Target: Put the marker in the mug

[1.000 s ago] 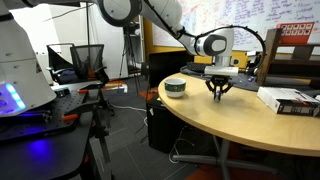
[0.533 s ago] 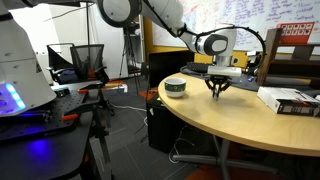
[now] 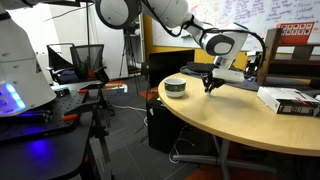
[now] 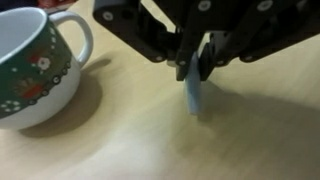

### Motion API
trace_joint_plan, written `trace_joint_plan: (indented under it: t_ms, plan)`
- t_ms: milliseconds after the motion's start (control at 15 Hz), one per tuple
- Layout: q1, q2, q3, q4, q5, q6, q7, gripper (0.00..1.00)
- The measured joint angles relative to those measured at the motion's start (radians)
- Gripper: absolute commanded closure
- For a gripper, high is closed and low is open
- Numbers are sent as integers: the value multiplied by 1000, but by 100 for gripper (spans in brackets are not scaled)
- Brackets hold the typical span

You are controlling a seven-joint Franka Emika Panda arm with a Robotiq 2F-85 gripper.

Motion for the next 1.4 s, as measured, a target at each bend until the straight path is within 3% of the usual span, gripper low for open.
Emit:
trace_joint_plan:
  t_ms: [467,800,1400]
  plan:
    - [-67,-16,135,-9,53,-19,-177,95]
    - [-146,-22,243,-76,87,-158,-369,95]
    - [-342,-138,368,-433,124,-101,-561,95]
